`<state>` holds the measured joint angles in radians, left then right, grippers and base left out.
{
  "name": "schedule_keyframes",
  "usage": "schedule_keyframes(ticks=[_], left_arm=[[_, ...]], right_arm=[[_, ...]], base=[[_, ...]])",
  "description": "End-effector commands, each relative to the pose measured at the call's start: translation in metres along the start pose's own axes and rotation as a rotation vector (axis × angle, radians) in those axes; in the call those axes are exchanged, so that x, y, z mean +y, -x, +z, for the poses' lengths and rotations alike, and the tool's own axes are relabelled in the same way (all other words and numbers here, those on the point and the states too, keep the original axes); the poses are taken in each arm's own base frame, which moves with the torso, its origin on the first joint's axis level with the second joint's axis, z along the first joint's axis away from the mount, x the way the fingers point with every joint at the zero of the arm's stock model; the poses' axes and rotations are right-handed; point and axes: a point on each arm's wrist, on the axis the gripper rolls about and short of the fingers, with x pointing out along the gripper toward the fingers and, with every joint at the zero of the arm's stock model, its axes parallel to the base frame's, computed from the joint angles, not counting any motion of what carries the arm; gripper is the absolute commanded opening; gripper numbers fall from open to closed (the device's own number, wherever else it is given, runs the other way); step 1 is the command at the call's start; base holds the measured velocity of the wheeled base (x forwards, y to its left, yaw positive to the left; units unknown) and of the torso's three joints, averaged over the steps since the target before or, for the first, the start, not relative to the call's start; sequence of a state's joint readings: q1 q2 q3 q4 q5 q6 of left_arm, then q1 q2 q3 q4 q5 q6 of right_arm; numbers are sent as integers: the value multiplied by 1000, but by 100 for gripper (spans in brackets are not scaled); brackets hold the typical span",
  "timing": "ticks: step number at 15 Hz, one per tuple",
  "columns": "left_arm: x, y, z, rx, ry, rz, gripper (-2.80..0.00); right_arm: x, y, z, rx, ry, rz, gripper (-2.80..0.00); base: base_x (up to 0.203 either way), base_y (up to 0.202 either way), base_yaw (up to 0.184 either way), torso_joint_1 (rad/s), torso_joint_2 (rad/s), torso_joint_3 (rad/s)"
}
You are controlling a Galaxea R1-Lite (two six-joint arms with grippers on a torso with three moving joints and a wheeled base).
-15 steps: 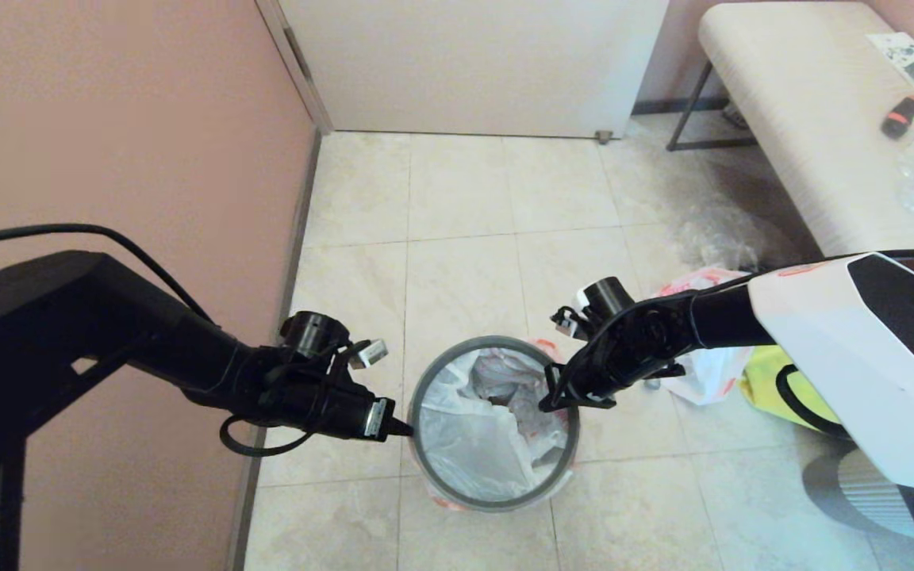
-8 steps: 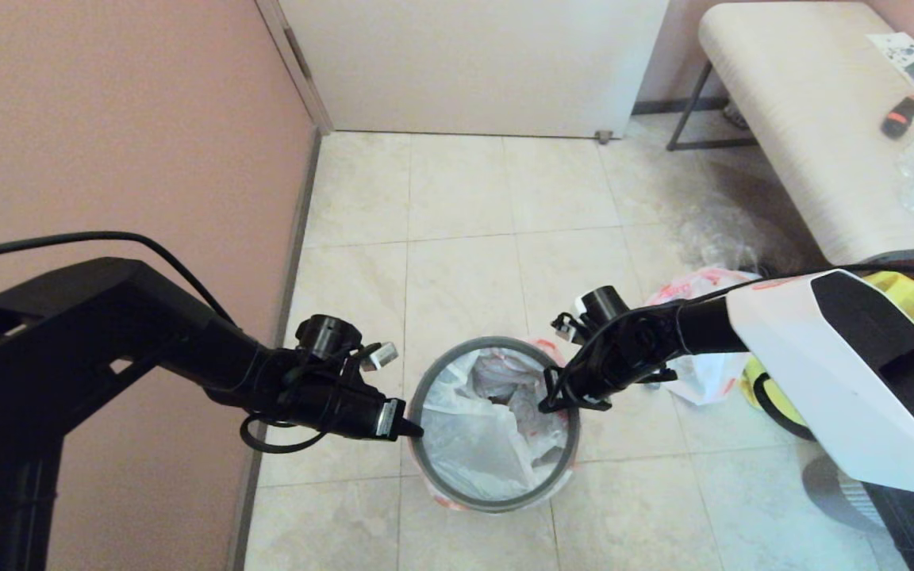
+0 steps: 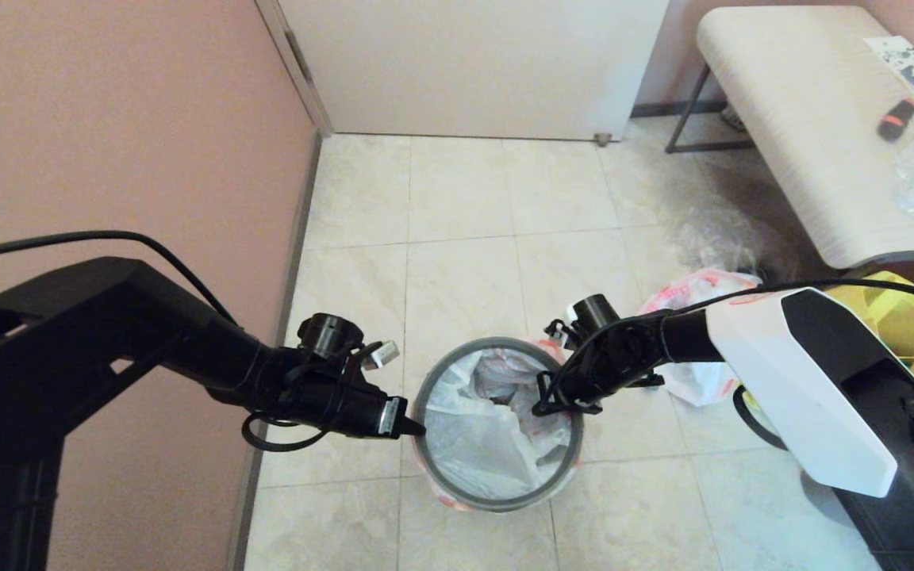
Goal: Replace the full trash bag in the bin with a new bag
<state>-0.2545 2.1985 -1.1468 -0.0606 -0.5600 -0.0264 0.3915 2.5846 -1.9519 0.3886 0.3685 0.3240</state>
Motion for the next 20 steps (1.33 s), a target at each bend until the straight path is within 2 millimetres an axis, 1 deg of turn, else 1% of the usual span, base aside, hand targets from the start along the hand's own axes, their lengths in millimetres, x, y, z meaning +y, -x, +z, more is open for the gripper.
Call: schedule_keyframes(ticks=[1, 2, 4, 5, 6, 7, 8, 9, 10, 11, 12, 14, 16, 17, 18, 19, 20], left_arm=[[-4, 6, 2, -14, -5, -4, -280], [-10, 14, 5, -32, -11, -6, -280], [-22, 35, 4, -64, -22, -16, -280], [-28, 47, 5, -87, -32, -20, -280], [-36, 60, 5, -112, -44, -22, -280], [-47, 77, 5, -148, -56, -24, -280], [-62, 100, 4, -199, -70, -29, -280], [-77, 122, 2, -250, -78, -26, -280], [-90, 142, -2, -298, -85, -4, -280], [-102, 163, -9, -350, -91, 41, -280], [-115, 183, -17, -410, -96, 112, -280], [-136, 215, -35, -501, -86, 294, -280], [-154, 242, -57, -575, -66, 486, -280], [-161, 256, -71, -619, -58, 554, -280], [-168, 269, -87, -666, -55, 581, -280], [-170, 279, -101, -699, -48, 600, -280], [-171, 291, -120, -750, -33, 624, -280]], right_arm=[[7, 7, 0, -3, 4, 4, -280], [19, 20, 1, -20, 12, 16, -280], [53, 46, 1, -55, 13, 41, -280], [71, 61, -2, -69, 17, 37, -280], [85, 76, -6, -77, 22, 22, -280], [97, 97, -10, -92, 31, 16, -280], [112, 124, -16, -111, 44, 15, -280], [125, 152, -26, -127, 57, 11, -280], [134, 177, -36, -141, 65, 0, -280], [138, 198, -48, -152, 68, -25, -280], [136, 216, -63, -157, 66, -68, -280], [126, 243, -94, -177, 57, -181, -280], [118, 272, -121, -233, 55, -269, -280], [112, 285, -138, -254, 54, -315, -280], [104, 297, -155, -277, 51, -361, -280], [97, 305, -169, -294, 46, -403, -280], [88, 320, -186, -337, 31, -430, -280]], base=[[0, 0, 0, 0, 0, 0], [0, 0, 0, 0, 0, 0], [0, 0, 0, 0, 0, 0], [0, 0, 0, 0, 0, 0], [0, 0, 0, 0, 0, 0], [0, 0, 0, 0, 0, 0], [0, 0, 0, 0, 0, 0], [0, 0, 0, 0, 0, 0], [0, 0, 0, 0, 0, 0], [0, 0, 0, 0, 0, 0], [0, 0, 0, 0, 0, 0], [0, 0, 0, 0, 0, 0], [0, 0, 0, 0, 0, 0], [0, 0, 0, 0, 0, 0], [0, 0, 0, 0, 0, 0], [0, 0, 0, 0, 0, 0], [0, 0, 0, 0, 0, 0]])
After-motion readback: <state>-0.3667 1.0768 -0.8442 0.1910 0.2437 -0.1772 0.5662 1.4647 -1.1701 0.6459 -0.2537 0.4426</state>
